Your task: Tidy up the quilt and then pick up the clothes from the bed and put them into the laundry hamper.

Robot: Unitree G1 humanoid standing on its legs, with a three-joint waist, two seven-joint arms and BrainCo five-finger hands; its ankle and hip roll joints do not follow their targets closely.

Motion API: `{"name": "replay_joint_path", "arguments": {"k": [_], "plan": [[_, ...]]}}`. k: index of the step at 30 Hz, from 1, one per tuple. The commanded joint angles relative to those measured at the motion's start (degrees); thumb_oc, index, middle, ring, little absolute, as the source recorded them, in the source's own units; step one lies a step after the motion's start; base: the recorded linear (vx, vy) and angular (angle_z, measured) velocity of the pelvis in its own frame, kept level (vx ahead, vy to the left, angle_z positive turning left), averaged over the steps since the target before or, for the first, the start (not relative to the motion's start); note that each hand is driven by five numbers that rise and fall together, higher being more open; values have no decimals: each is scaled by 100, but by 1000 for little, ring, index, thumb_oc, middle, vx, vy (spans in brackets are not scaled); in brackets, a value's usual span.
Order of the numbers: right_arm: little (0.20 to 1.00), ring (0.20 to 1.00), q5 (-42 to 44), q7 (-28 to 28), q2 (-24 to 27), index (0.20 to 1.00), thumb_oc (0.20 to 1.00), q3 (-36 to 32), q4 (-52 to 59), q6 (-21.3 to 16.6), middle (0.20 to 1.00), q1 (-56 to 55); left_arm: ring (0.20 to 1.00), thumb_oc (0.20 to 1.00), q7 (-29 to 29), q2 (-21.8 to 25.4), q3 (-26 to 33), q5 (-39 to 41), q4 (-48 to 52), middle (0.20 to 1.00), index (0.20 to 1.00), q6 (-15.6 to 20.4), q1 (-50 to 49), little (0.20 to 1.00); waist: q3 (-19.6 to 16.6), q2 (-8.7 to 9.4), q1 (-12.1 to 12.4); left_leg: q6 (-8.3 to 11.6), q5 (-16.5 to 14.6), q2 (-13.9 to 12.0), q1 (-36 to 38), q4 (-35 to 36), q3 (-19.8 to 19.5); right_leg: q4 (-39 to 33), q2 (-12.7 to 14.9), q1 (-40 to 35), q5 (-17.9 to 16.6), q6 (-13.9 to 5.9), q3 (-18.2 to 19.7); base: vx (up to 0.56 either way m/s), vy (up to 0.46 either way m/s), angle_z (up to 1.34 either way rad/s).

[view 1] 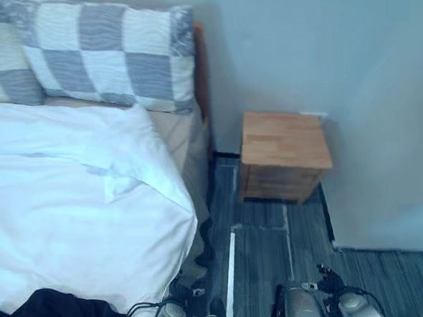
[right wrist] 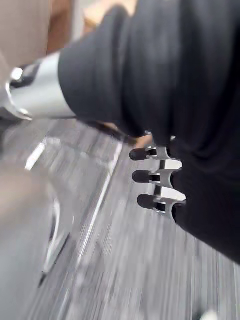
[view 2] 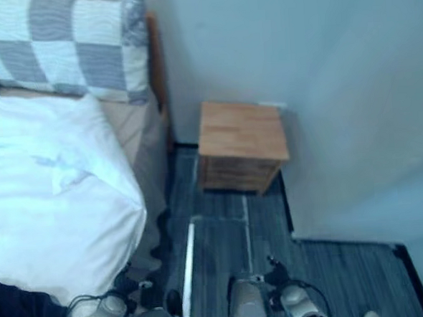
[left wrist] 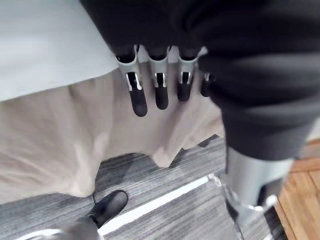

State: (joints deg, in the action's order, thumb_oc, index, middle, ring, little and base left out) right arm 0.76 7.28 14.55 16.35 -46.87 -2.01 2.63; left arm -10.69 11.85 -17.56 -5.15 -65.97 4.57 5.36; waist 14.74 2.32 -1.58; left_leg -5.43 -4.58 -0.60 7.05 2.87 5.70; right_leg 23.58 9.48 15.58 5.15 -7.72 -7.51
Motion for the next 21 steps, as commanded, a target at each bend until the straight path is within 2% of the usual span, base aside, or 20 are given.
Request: {"name": "replay_joint_path", "arguments": {"k": [1, 2, 3, 6, 7, 8, 9, 10, 11, 12, 13, 14, 15, 16, 17, 18, 19, 20, 21], "plan": [[1000, 1000, 195, 72, 260, 1000, 1000, -119, 1013, -391, 1000, 316, 1000, 1000, -148, 301, 114, -128, 18, 1000, 1000, 119, 116, 1000, -11, 31, -27, 698, -109, -80, 376, -99, -116, -2008, 110, -666, -782, -457, 349, 672, -263, 174], [1000, 1000, 220, 127, 538, 1000, 1000, -361, 1806, -448, 1000, 255, 1000, 1000, -206, 310, 290, -191, -145, 1000, 1000, 121, 146, 1000, -21, 24, -172, 802, -383, -181, 656, -72, -689, -2729, 56, -393, -1070, -726, 1314, 564, -271, 186], [1000, 1000, 166, 162, 601, 1000, 1000, -383, 2010, -433, 1000, 254, 1000, 1000, -219, 295, 314, -212, -138, 1000, 1000, 119, 119, 1000, -39, 42, -180, 881, -429, -255, 732, -71, -768, -2714, 63, -273, -1145, -728, 1442, 743, -379, 216], [1000, 1000, 35, 15, 931, 1000, 1000, -358, 2686, -462, 1000, 514, 1000, 1000, -240, 302, 548, -99, -275, 1000, 1000, 155, -112, 1000, -184, 132, -63, 995, -652, -368, 924, -243, -1242, -2538, 197, -496, -1318, -728, 1026, 385, -283, 246], [1000, 1000, -3, 3, 1087, 1000, 1000, -393, 2901, -504, 1000, 686, 1000, 1000, -237, 331, 603, -87, -299, 1000, 1000, 152, -198, 1000, -236, 137, 4, 1029, -613, -437, 892, -351, -1350, -2504, 183, -558, -1327, -728, 964, 318, -415, 181], [1000, 1000, -137, 8, 1522, 1000, 1000, -448, 3302, -593, 1000, 1003, 1000, 1000, -229, 294, 648, -86, -280, 1000, 1000, 142, -359, 1000, -264, 122, 80, 1156, -464, -620, 551, -718, -1407, -2468, 202, -806, -1254, -642, 590, 197, -294, 80], [1000, 1000, -137, 7, 1520, 1000, 1000, -444, 3300, -593, 1000, 1003, 1000, 1000, -228, 295, 649, -86, -281, 1000, 1000, 141, -362, 1000, -283, 99, 71, 1144, -506, -644, 561, -720, -1408, -2485, 185, -829, -1218, -652, 570, 102, -252, 109], [1000, 1000, -269, 67, 1829, 1000, 1000, -509, 3372, -608, 1000, 1156, 1000, 1000, -228, 273, 617, -91, -246, 1000, 1000, 134, -376, 1000, -265, 92, 120, 1211, -399, -734, 346, -909, -1249, -2495, 260, -992, -1160, -611, 284, 30, -64, 136], [1000, 1000, -269, 67, 1829, 1000, 1000, -508, 3372, -609, 1000, 1158, 1000, 1000, -228, 273, 618, -91, -246, 1000, 1000, 134, -376, 1000, -270, 96, 112, 1210, -395, -730, 337, -909, -1256, -2496, 266, -988, -1161, -612, 278, -80, -213, 175], [1000, 1000, -522, 234, 2355, 1000, 1000, -612, 3455, -604, 1000, 1427, 1000, 1000, -188, 244, 413, -192, -122, 1000, 1000, 128, -273, 1000, -198, 143, 153, 1268, -158, -1015, -235, -1347, -191, -2533, 504, -1380, -949, -510, -427, -213, -315, 179], [1000, 1000, -1027, 487, 2827, 1000, 1000, -631, 3383, -451, 1000, 1752, 1000, 1000, -121, 313, 319, -271, 73, 1000, 1000, 78, -181, 1000, -214, 193, 153, 1180, -119, -1222, -518, -1564, 1066, -2552, 574, -1649, -770, -399, -1173, -222, -317, 194], [1000, 1000, -1029, 492, 2828, 1000, 1000, -622, 3373, -453, 1000, 1771, 1000, 1000, -120, 311, 326, -271, 77, 1000, 1000, 73, -174, 1000, -221, 201, 134, 1173, -96, -1210, -552, -1565, 1053, -2552, 587, -1627, -783, -393, -1184, -213, -261, 261], [1000, 1000, -1426, 535, 3294, 1000, 1000, -771, 3311, -265, 1000, 1882, 1000, 1000, -75, 380, 326, -310, 170, 1000, 1000, 57, -173, 1000, -205, 173, 195, 1212, 37, -1245, -840, -1686, 1701, -2434, 578, -1798, -625, -333, -1701, -79, -92, 255], [1000, 1000, -1428, 535, 3303, 1000, 1000, -776, 3309, -268, 1000, 1878, 1000, 1000, -76, 372, 319, -309, 170, 1000, 1000, 55, -169, 1000, -206, 164, 175, 1216, 52, -1241, -844, -1670, 1675, -2436, 577, -1810, -619, -332, -1730, -77, -122, 236], [1000, 1000, -1512, 587, 3462, 1000, 1000, -860, 3125, -189, 1000, 1952, 1000, 1000, -8, 387, 291, -378, 135, 1000, 1000, 46, -207, 1000, -244, 125, 187, 1224, 190, -1343, -752, -1364, 1956, -2401, 542, -1896, -597, -347, -1992, 74, -55, 173], [1000, 1000, -1626, 665, 3521, 1000, 1000, -809, 2924, -55, 1000, 2136, 1000, 1000, 36, 425, 222, -409, 176, 1000, 1000, 29, -211, 1000, -257, 125, 208, 1311, 108, -1374, -715, -1327, 1848, -2342, 546, -1945, -527, -380, -2006, 38, 5, 144], [1000, 1000, -1625, 651, 3498, 1000, 1000, -690, 2838, -12, 1000, 2267, 1000, 1000, 36, 471, 192, -430, 259, 1000, 1000, 32, -282, 1000, -198, 152, 295, 1225, 227, -1248, -787, -1185, 1699, -2131, 586, -1849, -592, -349, -2054, 77, 20, 108], [1000, 1000, -1621, 678, 3489, 1000, 1000, -676, 2618, 17, 1000, 2438, 1000, 1000, 56, 513, 114, -531, 264, 1000, 1000, 13, -308, 1000, -144, 196, 339, 1184, 254, -1159, -737, -907, 1549, -1746, 762, -1746, -627, -389, -2177, -12, 25, 63], [1000, 1000, -1549, 700, 3475, 1000, 1000, -743, 2391, 88, 1000, 2523, 1000, 1000, 84, 506, 80, -552, 224, 1000, 1000, 3, -313, 1000, -69, 218, 326, 1147, 280, -1144, -721, -774, 1552, -1369, 935, -1593, -801, -472, -2221, -39, -23, 79]]}}
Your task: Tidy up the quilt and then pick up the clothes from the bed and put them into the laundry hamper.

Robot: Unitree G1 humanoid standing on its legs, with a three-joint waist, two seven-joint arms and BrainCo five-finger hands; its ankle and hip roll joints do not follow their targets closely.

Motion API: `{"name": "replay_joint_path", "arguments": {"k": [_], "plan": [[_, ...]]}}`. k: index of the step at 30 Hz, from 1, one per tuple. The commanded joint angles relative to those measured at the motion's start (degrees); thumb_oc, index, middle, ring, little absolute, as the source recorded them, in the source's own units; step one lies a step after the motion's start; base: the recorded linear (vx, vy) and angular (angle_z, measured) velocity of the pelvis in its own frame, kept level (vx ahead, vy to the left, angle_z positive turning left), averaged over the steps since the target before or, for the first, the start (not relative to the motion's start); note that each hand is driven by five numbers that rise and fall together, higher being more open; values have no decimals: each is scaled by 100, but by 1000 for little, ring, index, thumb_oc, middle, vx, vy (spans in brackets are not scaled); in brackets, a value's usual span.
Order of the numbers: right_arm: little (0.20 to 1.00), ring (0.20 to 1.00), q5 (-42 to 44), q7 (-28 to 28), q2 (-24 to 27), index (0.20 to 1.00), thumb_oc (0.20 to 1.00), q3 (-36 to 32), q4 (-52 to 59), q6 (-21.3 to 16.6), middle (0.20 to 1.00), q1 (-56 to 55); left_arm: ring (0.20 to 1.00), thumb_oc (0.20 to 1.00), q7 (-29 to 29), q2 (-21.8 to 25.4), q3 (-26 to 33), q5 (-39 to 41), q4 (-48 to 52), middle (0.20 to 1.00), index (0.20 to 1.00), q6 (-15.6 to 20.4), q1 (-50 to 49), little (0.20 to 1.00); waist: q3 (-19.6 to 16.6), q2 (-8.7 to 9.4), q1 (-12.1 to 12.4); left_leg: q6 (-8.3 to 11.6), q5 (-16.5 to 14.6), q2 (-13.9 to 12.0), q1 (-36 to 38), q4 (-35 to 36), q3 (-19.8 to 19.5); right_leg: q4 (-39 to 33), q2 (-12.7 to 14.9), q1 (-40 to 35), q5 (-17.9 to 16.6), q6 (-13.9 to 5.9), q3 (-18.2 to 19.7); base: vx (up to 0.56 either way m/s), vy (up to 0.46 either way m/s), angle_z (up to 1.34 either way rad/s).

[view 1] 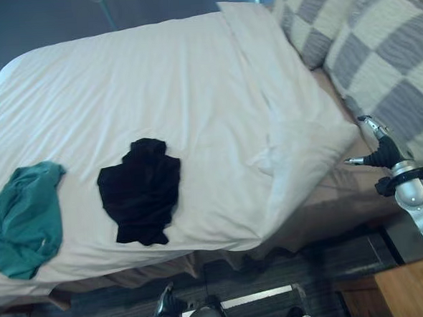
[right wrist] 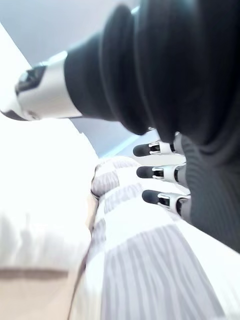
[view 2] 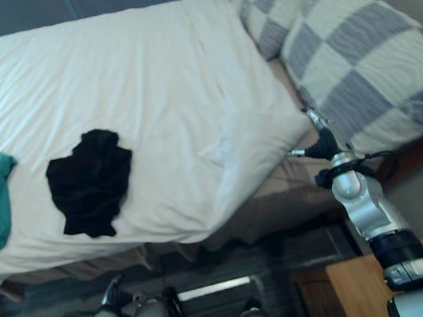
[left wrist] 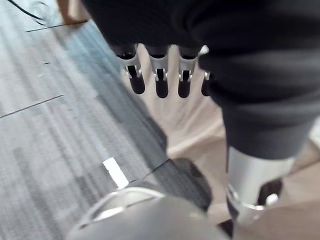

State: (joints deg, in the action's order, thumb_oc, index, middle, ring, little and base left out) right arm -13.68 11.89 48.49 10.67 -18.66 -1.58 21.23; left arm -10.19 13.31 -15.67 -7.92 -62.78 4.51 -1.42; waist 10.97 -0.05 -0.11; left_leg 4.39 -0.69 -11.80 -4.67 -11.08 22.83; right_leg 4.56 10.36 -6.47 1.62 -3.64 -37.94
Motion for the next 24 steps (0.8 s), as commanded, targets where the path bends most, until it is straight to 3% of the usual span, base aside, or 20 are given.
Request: {"name": "replay_joint_path", "arguments": {"k": [1, 2, 3, 4, 5, 6, 9, 10, 11, 12, 18, 24], "plan": [[1000, 1000, -45, 304, 28, 1000, 1000, -94, -646, 111, 1000, 915, 1000, 1000, 41, 403, -137, -285, -118, 1000, 1000, -5, 398, 1000, 434, 484, 124, 119, -43, 18, 427, 738, -213, 1037, 1029, 999, -676, -1047, 1057, -140, -4, 79], [1000, 1000, 55, 354, -114, 1000, 1000, 55, -867, 124, 1000, 1199, 1000, 1000, 10, 448, -138, -265, -152, 1000, 1000, 0, 401, 1000, 548, 466, 122, 106, 37, -2, 353, 810, -309, 1330, 1007, 1375, -795, -1133, 1516, -131, 11, 83], [1000, 1000, 56, 355, -115, 1000, 1000, 62, -873, 122, 1000, 1208, 1000, 1000, 10, 447, -134, -265, -152, 1000, 1000, 1, 401, 1000, 543, 469, 125, 105, 37, 1, 350, 811, -301, 1338, 1011, 1390, -792, -1133, 1527, -107, -59, 70], [1000, 1000, 246, 444, -71, 1000, 1000, 177, -1460, 142, 1000, 1491, 1000, 1000, -46, 550, -218, -315, -322, 1000, 1000, 48, 556, 1000, 651, 426, 75, 232, 183, 14, 298, 1169, -567, 712, 501, 1558, -332, -1136, 2559, -46, -61, 56], [1000, 1000, 249, 445, -70, 1000, 1000, 183, -1469, 139, 1000, 1505, 1000, 1000, -46, 550, -214, -315, -323, 1000, 1000, 48, 563, 1000, 648, 425, 77, 229, 201, 13, 281, 1170, -562, 684, 496, 1567, -366, -1136, 2563, 5, -75, 65], [1000, 1000, 299, 435, -8, 1000, 1000, 142, -1563, 151, 1000, 1466, 1000, 1000, -19, 618, -230, -350, -360, 1000, 1000, 39, 593, 1000, 663, 436, 73, 231, 171, 111, 270, 1193, -670, 357, 421, 1424, -194, -1073, 2815, 25, -36, 99], [1000, 1000, 512, 429, -101, 1000, 1000, 339, -2383, 178, 1000, 1938, 1000, 1000, -52, 773, -170, -322, -462, 1000, 1000, 85, 658, 1000, 787, 393, 198, 257, 161, 170, 81, 1046, -753, -70, 486, 1346, -357, -1019, 2770, -27, -112, 90], [482, 482, 614, 349, -184, 482, 482, 481, -2862, 197, 482, 2219, 1000, 1000, -65, 797, -79, -200, -462, 1000, 1000, 90, 684, 1000, 808, 312, 185, 280, 172, 170, -32, 950, -794, -176, 459, 1356, -379, -988, 2741, -53, -67, 33], [313, 313, 618, 349, -187, 313, 313, 498, -2879, 191, 313, 2241, 1000, 1000, -64, 795, -71, -198, -460, 1000, 1000, 89, 684, 1000, 807, 309, 176, 282, 171, 165, -38, 947, -796, -181, 455, 1357, -382, -986, 2738, -20, -42, 16], [200, 200, 685, 326, -279, 200, 200, 535, -3108, 210, 200, 2284, 1000, 1000, -83, 786, -33, -111, -467, 1000, 1000, 99, 672, 1000, 823, 267, 183, 296, 196, 156, -56, 946, -794, -197, 444, 1375, -394, -982, 2723, -6, -21, 18], [200, 200, 902, 249, -549, 200, 200, 397, -3264, 210, 200, 1946, 1000, 1000, -45, 633, -115, -143, -389, 1000, 1000, 72, 618, 1000, 833, 159, 61, 333, 294, 83, -30, 1042, -769, -127, 384, 1474, -360, -930, 2700, 23, -11, 2], [200, 200, 836, 524, -583, 200, 200, -804, -1692, 86, 200, -80, 1000, 1000, -39, 461, 2, -288, -149, 1000, 1000, -11, 662, 1000, 758, 199, -297, 307, 142, 84, 245, 1039, -640, -108, 338, 1356, -277, -920, 2797, 36, 22, -5]]}}
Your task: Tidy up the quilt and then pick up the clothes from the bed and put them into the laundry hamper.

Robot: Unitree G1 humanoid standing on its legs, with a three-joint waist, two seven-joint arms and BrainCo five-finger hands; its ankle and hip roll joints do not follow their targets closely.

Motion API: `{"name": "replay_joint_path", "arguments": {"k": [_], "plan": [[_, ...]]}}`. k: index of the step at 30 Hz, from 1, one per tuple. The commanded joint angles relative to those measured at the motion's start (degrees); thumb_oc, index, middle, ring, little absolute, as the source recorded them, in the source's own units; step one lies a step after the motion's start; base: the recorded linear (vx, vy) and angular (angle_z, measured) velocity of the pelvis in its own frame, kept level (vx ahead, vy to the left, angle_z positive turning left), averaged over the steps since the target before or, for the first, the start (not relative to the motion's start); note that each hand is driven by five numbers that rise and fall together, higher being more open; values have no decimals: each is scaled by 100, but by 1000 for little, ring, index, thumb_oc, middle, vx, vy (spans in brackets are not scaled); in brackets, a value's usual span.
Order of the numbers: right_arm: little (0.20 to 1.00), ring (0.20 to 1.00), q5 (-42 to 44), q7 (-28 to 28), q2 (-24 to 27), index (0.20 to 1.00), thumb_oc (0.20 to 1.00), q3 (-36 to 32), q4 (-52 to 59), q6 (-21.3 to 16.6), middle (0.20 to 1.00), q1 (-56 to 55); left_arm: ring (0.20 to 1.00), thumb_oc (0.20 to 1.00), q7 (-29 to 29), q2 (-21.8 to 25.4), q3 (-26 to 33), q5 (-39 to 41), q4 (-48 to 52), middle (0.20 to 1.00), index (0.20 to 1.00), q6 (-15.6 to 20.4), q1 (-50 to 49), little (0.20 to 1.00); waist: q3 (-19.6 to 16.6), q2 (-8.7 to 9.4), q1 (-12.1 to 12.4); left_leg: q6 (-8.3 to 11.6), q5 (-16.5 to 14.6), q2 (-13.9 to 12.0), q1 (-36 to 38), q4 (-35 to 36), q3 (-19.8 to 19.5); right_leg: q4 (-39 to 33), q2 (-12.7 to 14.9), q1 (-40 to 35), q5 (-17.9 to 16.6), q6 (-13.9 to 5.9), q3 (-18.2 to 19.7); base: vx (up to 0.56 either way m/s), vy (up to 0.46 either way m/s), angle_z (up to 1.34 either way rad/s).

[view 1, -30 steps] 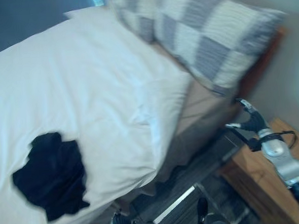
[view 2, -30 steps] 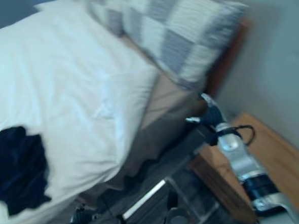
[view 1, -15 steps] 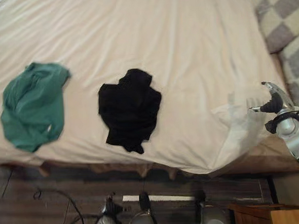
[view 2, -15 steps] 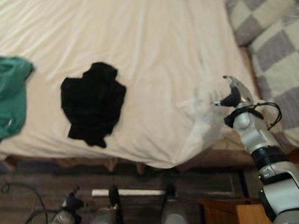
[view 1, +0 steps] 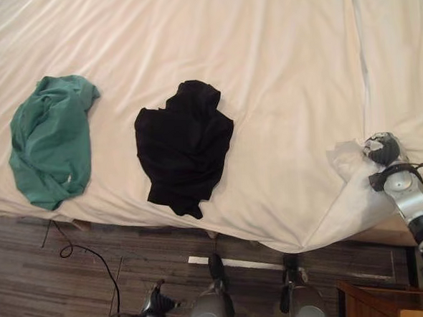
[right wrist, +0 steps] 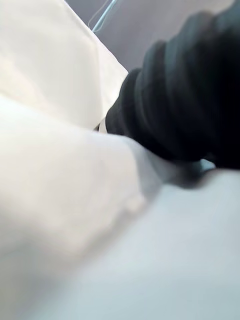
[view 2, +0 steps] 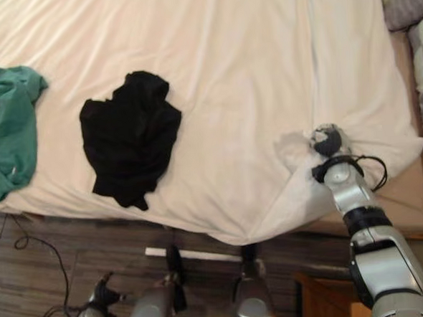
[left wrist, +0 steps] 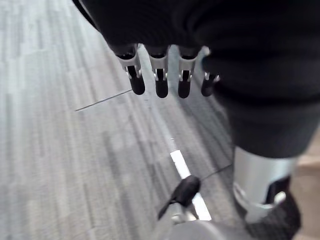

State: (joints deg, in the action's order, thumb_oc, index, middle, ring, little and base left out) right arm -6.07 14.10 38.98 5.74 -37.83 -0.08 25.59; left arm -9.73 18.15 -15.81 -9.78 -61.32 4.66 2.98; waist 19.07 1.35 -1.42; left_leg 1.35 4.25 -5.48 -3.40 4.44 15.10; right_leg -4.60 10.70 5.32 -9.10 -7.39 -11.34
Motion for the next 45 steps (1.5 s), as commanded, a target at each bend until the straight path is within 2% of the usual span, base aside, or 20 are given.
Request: {"name": "replay_joint_path", "arguments": {"k": [1, 3, 4, 5, 6, 9, 12, 16, 18, 20, 25, 26, 27, 29, 32, 34, 36, 37, 40, 45], "plan": [[200, 200, -6, 365, 290, 200, 200, -943, 815, -110, 200, -1420, 1000, 1000, -64, -54, 73, -165, -228, 1000, 1000, -42, 200, 1000, -139, 92, -269, 590, -379, -538, 199, -501, 176, 764, 297, 123, 770, -547, 161, 90, 40, -2], [200, 200, -10, 392, 156, 200, 200, -1473, 1106, -175, 200, -2200, 1000, 1000, 8, -65, 120, -345, -214, 1000, 1000, -58, 157, 1000, -245, 132, -448, 576, -470, -521, 393, -448, 241, 709, 297, -11, 778, -584, 201, 99, 46, -10], [1000, 1000, -25, 329, 35, 1000, 1000, -1682, 1242, -194, 1000, -2525, 1000, 1000, 43, -58, 158, -402, -246, 1000, 1000, -67, 142, 1000, -310, 151, -519, 571, -455, -517, 421, -416, 272, 666, 299, -11, 730, -587, 221, 54, 28, -19], [1000, 1000, -34, 317, 18, 1000, 1000, -1721, 1290, -181, 1000, -2587, 1000, 1000, 45, -53, 137, -406, -246, 1000, 1000, -66, 133, 1000, -324, 154, -500, 570, -453, -514, 428, -407, 272, 657, 301, -19, 728, -589, 219, 55, 47, -40], [1000, 1000, 8, 373, -141, 1000, 1000, -1992, 1327, -210, 1000, -2956, 1000, 1000, 74, -25, 202, -497, -287, 1000, 1000, -85, 120, 1000, -423, 181, -648, 569, -464, -503, 542, -314, 348, 601, 299, -46, 680, -620, 290, 56, 64, -39], [1000, 1000, -39, 454, -397, 1000, 1000, -2376, 1626, -158, 1000, -3405, 1000, 1000, 98, -9, 293, -540, -352, 1000, 1000, -140, 106, 1000, -510, 245, -841, 561, -462, -462, 787, -120, 541, 494, 283, -72, 574, -675, 492, 53, 89, -32], [1000, 1000, -266, 646, -555, 1000, 1000, -3124, 2453, -123, 1000, -3918, 1000, 1000, 81, -18, 472, -601, -346, 1000, 1000, -135, -20, 1000, -557, 272, -1073, 533, -552, -436, 1001, -60, 714, 501, 264, -54, 553, -715, 702, 63, 75, -62], [1000, 1000, -337, 981, -680, 1000, 1000, -3747, 3335, -226, 1000, -4033, 1000, 1000, 5, -104, 561, -580, -371, 1000, 1000, -107, -125, 1000, -599, 276, -1128, 502, -596, -402, 1120, -80, 814, 540, 274, 4, 540, -714, 862, 38, 39, -35], [200, 200, -196, 1102, -606, 200, 200, -3622, 3628, -407, 200, -3665, 1000, 1000, 3, -131, 445, -583, -400, 1000, 1000, -98, -108, 1000, -578, 254, -1046, 503, -611, -399, 1111, -122, 785, 543, 284, 12, 547, -706, 873, -1, -24, -22], [200, 200, -159, 1125, -514, 200, 200, -3451, 3603, -433, 200, -3455, 1000, 1000, 8, -133, 381, -568, -386, 1000, 1000, -90, -64, 1000, -544, 243, -982, 509, -611, -402, 1081, -144, 759, 549, 293, 22, 551, -706, 859, -29, -46, -3], [200, 200, -579, 1428, 277, 200, 200, -2419, 3354, -276, 200, -1878, 1000, 1000, -64, -103, -42, -445, -194, 1000, 1000, -40, 265, 1000, -83, 50, -639, 542, -517, -405, 572, -408, 485, 736, 370, 294, 619, -642, 798, -132, -55, 16], [200, 200, -574, 1451, 313, 200, 200, -2369, 3287, -286, 200, -1792, 1000, 1000, -65, -117, -18, -440, -195, 1000, 1000, -43, 286, 1000, -75, 39, -672, 541, -530, -410, 531, -445, 471, 754, 373, 321, 625, -639, 792, -157, -24, 51], [200, 200, -496, 1656, 510, 200, 200, -1956, 2601, -136, 200, -1187, 1000, 1000, -121, -108, -259, -374, -105, 1000, 1000, -21, 401, 1000, 134, -68, -498, 571, -499, -383, 257, -673, 406, 893, 431, 458, 631, -613, 741, -154, -29, 46], [200, 200, -386, 1744, 578, 200, 200, -1686, 2167, -115, 200, -853, 1000, 1000, -147, -128, -267, -306, -89, 1000, 1000, -22, 489, 1000, 202, -119, -502, 582, -527, -405, 81, -850, 371, 998, 445, 561, 662, -590, 704, -128, -32, 19], [200, 200, -27, 1806, 292, 200, 200, -1573, 1373, -101, 200, -872, 1000, 1000, -258, -180, -285, -211, -138, 1000, 1000, -85, 631, 1000, 377, -181, -471, 594, -567, -461, -143, -1127, 308, 1254, 453, 684, 778, -555, 614, -72, -34, 43], [200, 200, 119, 1670, -257, 200, 200, -1638, 974, -95, 200, -1508, 1000, 1000, -344, -235, -159, -252, -327, 1000, 1000, -162, 659, 1000, 417, -157, -524, 599, -575, -500, -177, -1180, 308, 1333, 464, 713, 800, -547, 535, -19, -24, 9], [200, 200, 104, 1580, -499, 200, 200, -1616, 841, -76, 200, -1836, 1000, 1000, -356, -252, -105, -309, -413, 1000, 1000, -203, 625, 1000, 424, -149, -561, 600, -618, -511, -119, -1164, 315, 1336, 462, 670, 833, -559, 515, 11, -3, 3], [200, 200, 106, 1381, -984, 200, 200, -1541, 511, -74, 200, -2477, 1000, 1000, -373, -258, -2, -434, -564, 1000, 1000, -267, 508, 1000, 363, -88, -635, 585, -572, -513, -51, -1056, 361, 1210, 453, 620, 750, -556, 499, 44, 16, 5], [200, 200, 173, 1070, -1575, 200, 200, -1445, 155, -52, 200, -3331, 1000, 1000, -414, -263, 181, -490, -664, 1000, 1000, -342, 312, 1000, 254, 1, -789, 569, -576, -502, 164, -857, 443, 1064, 409, 481, 703, -586, 511, 40, 42, 2], [200, 200, 157, 451, -2189, 200, 200, -999, -418, 37, 200, -4327, 1000, 1000, -417, -222, 376, -496, -637, 1000, 1000, -381, 17, 1000, -58, 200, -971, 549, -468, -470, 580, -375, 583, 794, 324, 289, 542, -619, 562, 59, 45, -14]]}}
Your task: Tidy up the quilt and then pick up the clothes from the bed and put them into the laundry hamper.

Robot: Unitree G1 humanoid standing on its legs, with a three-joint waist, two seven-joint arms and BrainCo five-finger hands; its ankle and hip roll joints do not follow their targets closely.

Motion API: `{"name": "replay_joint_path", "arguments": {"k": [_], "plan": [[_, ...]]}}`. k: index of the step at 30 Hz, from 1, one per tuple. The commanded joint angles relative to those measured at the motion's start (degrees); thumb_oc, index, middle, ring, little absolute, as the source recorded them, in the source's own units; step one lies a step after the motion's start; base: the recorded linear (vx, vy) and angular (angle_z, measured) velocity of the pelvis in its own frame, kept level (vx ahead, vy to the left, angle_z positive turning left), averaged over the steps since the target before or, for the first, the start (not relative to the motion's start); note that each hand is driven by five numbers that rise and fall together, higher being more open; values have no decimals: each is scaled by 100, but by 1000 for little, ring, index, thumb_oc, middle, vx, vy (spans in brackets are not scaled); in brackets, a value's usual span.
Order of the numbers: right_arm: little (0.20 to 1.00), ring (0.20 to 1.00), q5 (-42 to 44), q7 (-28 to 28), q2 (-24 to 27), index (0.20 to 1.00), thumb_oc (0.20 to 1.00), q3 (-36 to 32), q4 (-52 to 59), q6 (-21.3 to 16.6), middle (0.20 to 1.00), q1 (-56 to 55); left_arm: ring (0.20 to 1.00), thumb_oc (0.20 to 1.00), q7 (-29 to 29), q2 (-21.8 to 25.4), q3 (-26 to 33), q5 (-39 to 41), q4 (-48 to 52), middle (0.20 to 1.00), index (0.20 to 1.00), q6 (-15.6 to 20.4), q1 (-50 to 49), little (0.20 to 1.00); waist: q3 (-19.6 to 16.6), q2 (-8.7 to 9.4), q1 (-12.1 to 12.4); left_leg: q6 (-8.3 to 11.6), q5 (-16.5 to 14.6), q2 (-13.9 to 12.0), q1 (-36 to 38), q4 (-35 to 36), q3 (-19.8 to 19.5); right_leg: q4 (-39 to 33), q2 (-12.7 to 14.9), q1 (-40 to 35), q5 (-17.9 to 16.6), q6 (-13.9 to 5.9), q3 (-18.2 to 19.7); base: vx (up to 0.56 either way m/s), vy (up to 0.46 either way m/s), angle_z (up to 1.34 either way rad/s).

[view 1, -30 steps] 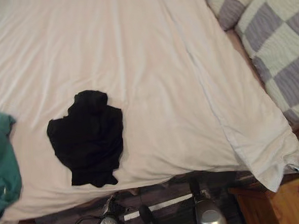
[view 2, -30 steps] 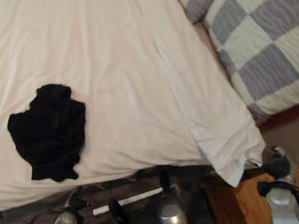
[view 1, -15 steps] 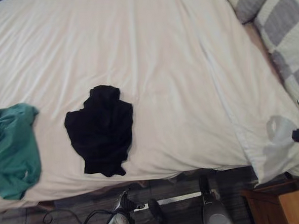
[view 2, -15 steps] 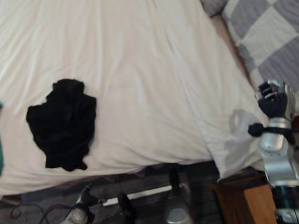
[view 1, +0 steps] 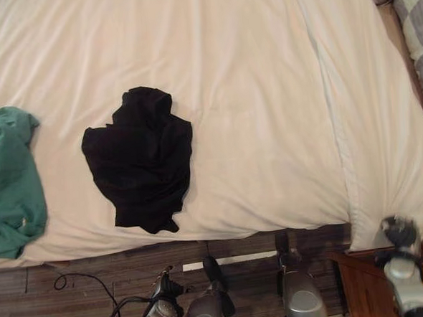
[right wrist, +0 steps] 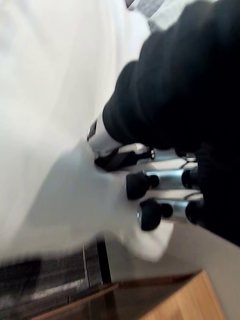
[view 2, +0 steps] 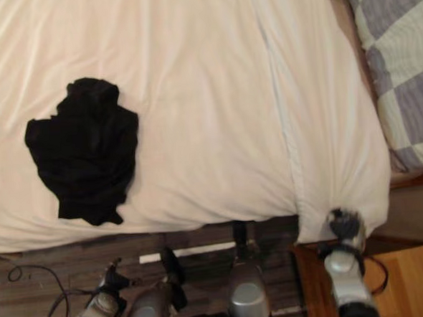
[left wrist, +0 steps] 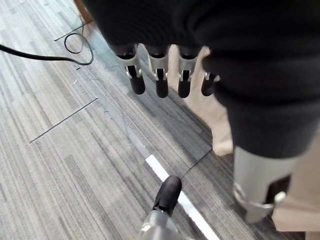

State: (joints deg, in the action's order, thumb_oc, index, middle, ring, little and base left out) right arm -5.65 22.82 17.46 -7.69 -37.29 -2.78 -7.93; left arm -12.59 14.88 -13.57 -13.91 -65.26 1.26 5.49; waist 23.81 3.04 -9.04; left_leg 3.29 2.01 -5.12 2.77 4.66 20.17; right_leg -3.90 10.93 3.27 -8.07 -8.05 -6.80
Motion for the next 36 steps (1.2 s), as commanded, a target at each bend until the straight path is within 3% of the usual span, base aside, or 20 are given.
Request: {"name": "replay_joint_path", "arguments": {"k": [1, 3, 4, 5, 6, 11, 12, 13, 16, 18, 20, 22, 23, 25, 28, 29, 30, 31, 34, 36], "plan": [[200, 200, 116, -422, -40, 200, 200, 352, -474, 303, 200, -982, 1000, 1000, -131, 111, 153, -83, -240, 1000, 1000, -42, -246, 1000, -537, 37, -207, 356, -238, -502, -24, -381, 82, 716, 300, 487, 436, -554, 112, 30, 25, -19], [200, 200, 75, -657, -133, 200, 200, 547, -1050, 374, 200, -1091, 1000, 1000, -109, 129, 139, -79, -260, 1000, 1000, -29, -242, 1000, -649, 119, -211, 367, -196, -492, 111, -220, 98, 633, 273, 396, 396, -575, 106, 43, 1, -26], [561, 561, 211, -1005, -239, 561, 561, 714, -2039, 448, 561, -942, 1000, 1000, -29, 162, 64, -48, -229, 1000, 1000, 18, -164, 1000, -727, 166, -148, 376, -159, -472, 193, -80, 48, 531, 281, 285, 362, -598, 43, 56, -36, -21], [561, 561, 206, -1226, -286, 561, 561, 814, -2464, 518, 561, -859, 1000, 1000, 35, 175, 13, -23, -218, 1000, 1000, 69, -61, 1000, -793, 172, -91, 395, -179, -462, 196, -47, 21, 460, 323, 229, 314, -623, 0, 63, -53, -11], [1000, 1000, 153, -1351, -311, 1000, 1000, 924, -2857, 474, 1000, -736, 1000, 1000, 86, 181, -57, -38, -237, 1000, 1000, 119, 26, 1000, -824, 166, -47, 403, -193, -452, 187, -80, -4, 365, 364, 143, 298, -644, -83, 52, -66, 0], [1000, 1000, -106, -1518, 1, 1000, 1000, 1330, -3471, 534, 1000, -29, 1000, 1000, 253, 250, -312, 38, -108, 1000, 1000, 233, 280, 1000, -671, 155, 199, 597, -621, -373, -743, -1945, -499, 158, 719, -144, 278, -604, -367, -40, 59, 37], [1000, 1000, -195, -1371, 306, 1000, 1000, 1552, -3285, 530, 1000, 671, 1000, 1000, 175, 218, -316, 243, -307, 1000, 1000, 236, 417, 1000, -654, 152, 386, 970, -400, -724, -1098, -2323, -1211, 142, 1097, -104, 277, -664, -400, -112, 354, 39], [1000, 1000, -196, -1371, 312, 1000, 1000, 1552, -3284, 534, 1000, 677, 1000, 1000, 172, 210, -314, 245, -318, 1000, 1000, 241, 427, 1000, -634, 115, 374, 991, -431, -767, -1096, -2353, -1239, 140, 1054, -137, 294, -653, -427, -63, 541, 36], [1000, 1000, -77, -1385, 259, 1000, 1000, 1515, -3026, 512, 1000, 809, 1000, 1000, 132, 228, -179, 224, -647, 1000, 1000, 163, 339, 1000, -889, -59, 451, 1171, 312, -2276, -613, -1219, -1196, 179, 1379, -57, 192, -695, -339, 86, 569, 30], [1000, 1000, 183, -1428, 163, 1000, 1000, 1393, -2902, 451, 1000, 714, 1000, 1000, 112, 256, -209, 139, -738, 1000, 1000, 152, 307, 1000, -1069, -140, 388, 1171, 718, -2778, -459, -733, -995, 207, 1608, -35, 175, -695, -326, 96, 699, 7], [1000, 1000, 370, -1483, -19, 1000, 1000, 1244, -2803, 409, 1000, 598, 1000, 1000, 67, 243, -151, 79, -809, 1000, 1000, 89, 194, 1000, -1191, -152, 445, 1171, 585, -2678, -476, -693, -910, 386, 1967, -100, -284, -695, -416, 161, 577, 33], [1000, 1000, 432, -1402, -145, 1000, 1000, 1241, -2711, 450, 1000, 641, 1000, 1000, 29, 201, -95, 120, -846, 1000, 1000, 52, 94, 1000, -1145, -35, 529, 1171, 293, -2388, -581, -975, -767, 588, 2496, 55, -1454, -695, -714, 99, 471, 68], [1000, 1000, 495, -1355, -242, 1000, 1000, 1318, -2622, 430, 1000, 702, 1000, 1000, 9, 214, -58, 138, -832, 1000, 1000, 43, 63, 1000, -1116, -29, 612, 1171, 187, -2236, -577, -1024, -662, 765, 2631, 110, -1439, -695, -1124, 73, 558, 43], [1000, 1000, 577, -1356, -352, 1000, 1000, 1444, -2476, 395, 1000, 806, 1000, 1000, 46, 245, -63, 197, -738, 1000, 1000, 57, 27, 1000, -1064, -60, 585, 1081, 129, -1904, -461, -844, -428, 1377, 2164, 258, -815, -695, -1091, 109, 657, -39], [1000, 1000, 698, -1314, -401, 1000, 1000, 1559, -2283, 290, 1000, 802, 1000, 1000, 225, 295, -215, 44, -672, 1000, 1000, 8, 19, 1000, -943, -98, 348, 655, 29, -1241, -200, -523, -196, 1925, 771, 434, 426, -674, -915, 148, 619, -13], [1000, 1000, 698, -1314, -401, 1000, 1000, 1560, -2283, 291, 1000, 801, 1000, 1000, 225, 295, -215, 44, -672, 1000, 1000, 8, 19, 1000, -945, -98, 347, 655, 31, -1240, -202, -521, -197, 1924, 771, 435, 425, -674, -916, 203, 477, 5], [1000, 1000, 851, -1264, -387, 1000, 1000, 1640, -2247, 218, 1000, 844, 1000, 1000, 319, 328, -276, -111, -742, 1000, 1000, -49, 41, 1000, -843, -110, 162, 501, -120, -811, 79, -402, -98, 1909, 40, 683, 757, -467, -1016, 281, 486, 17], [1000, 1000, 939, -1254, -383, 1000, 1000, 1678, -2178, 161, 1000, 864, 1000, 1000, 335, 330, -292, -178, -785, 1000, 1000, -79, 70, 1000, -829, -83, 47, 431, -271, -589, 227, -396, -67, 1723, -254, 798, 713, -357, -1079, 396, 592, 10], [1000, 1000, 983, -1347, -243, 1000, 1000, 1724, -1988, 130, 1000, 781, 1000, 1000, 403, 207, -374, -341, -754, 1000, 1000, 21, 79, 1000, -828, -30, -205, 258, -985, -12, 440, -971, -198, 1124, -512, 710, 813, -69, -973, 353, 299, 57], [1000, 1000, 910, -1382, -129, 1000, 1000, 1857, -2076, 144, 1000, 830, 1000, 1000, 390, 114, -479, -256, -555, 1000, 1000, 105, 153, 1000, -789, -47, -149, 643, -564, 8, -187, -2468, -228, 737, -475, 228, 874, 215, -912, 194, 156, 37]]}}
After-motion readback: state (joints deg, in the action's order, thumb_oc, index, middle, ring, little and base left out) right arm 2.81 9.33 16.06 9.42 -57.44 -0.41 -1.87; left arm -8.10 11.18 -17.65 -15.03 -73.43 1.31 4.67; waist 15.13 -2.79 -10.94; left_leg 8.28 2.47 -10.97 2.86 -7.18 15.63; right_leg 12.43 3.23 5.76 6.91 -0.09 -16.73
